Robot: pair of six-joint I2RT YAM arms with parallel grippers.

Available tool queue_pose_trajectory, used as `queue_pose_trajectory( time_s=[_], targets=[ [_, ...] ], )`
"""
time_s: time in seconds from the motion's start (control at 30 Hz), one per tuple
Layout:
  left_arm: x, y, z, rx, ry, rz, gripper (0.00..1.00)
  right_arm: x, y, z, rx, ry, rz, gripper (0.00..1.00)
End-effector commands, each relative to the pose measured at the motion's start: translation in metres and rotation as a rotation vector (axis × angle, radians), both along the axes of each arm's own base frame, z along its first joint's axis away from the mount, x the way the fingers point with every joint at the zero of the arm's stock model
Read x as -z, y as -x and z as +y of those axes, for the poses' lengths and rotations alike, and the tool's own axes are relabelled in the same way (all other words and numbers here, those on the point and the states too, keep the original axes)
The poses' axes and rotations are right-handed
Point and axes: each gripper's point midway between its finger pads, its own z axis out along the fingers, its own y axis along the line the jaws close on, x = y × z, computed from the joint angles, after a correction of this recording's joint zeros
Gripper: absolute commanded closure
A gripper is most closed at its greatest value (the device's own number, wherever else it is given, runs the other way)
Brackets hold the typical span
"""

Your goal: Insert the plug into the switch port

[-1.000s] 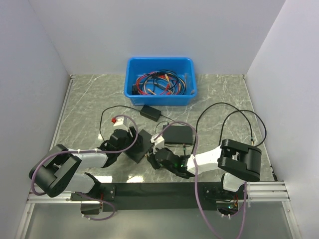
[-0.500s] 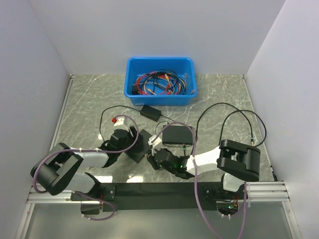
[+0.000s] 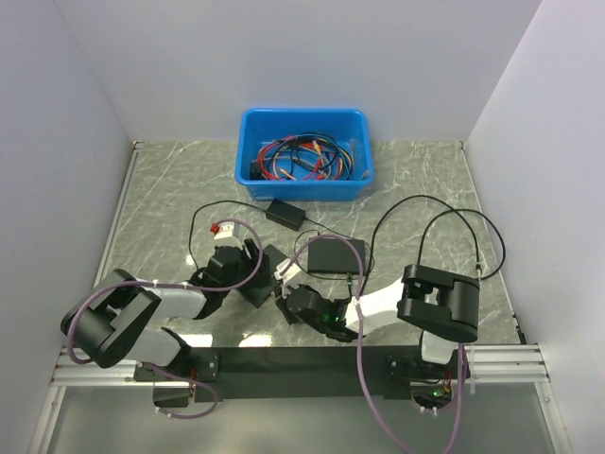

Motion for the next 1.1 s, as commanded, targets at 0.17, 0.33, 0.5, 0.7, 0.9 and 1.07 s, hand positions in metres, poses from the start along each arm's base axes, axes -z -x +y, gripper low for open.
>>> queue_pose_trajectory(
  time_s=[0.17, 0.33, 0.5, 0.7, 0.9, 1.07],
  targets=[
    [0.042, 0.057, -0.028, 0.201, 0.052, 0.224, 0.35, -0.068, -0.027, 0.038, 0.024, -0.158, -0.128, 1.00],
    [0.049, 0.060, -0.033, 0.224, 0.058, 0.248, 0.35, -0.087, -0.034, 0.039, 0.034, -0.158, -0.150, 1.00],
    [0.056, 0.069, -0.035, 0.236, 0.090, 0.282, 0.35, -0.097, -0.044, 0.047, 0.040, -0.167, -0.162, 1.00],
    [0.066, 0.085, -0.031, 0.235, 0.115, 0.319, 0.35, -0.097, -0.054, 0.054, 0.042, -0.186, -0.146, 1.00],
    [0.072, 0.098, -0.031, 0.244, 0.146, 0.342, 0.35, -0.081, -0.061, 0.052, 0.064, -0.188, -0.107, 1.00],
    [0.076, 0.102, -0.034, 0.249, 0.149, 0.354, 0.36, -0.079, -0.066, 0.054, 0.074, -0.194, -0.093, 1.00]
  ],
)
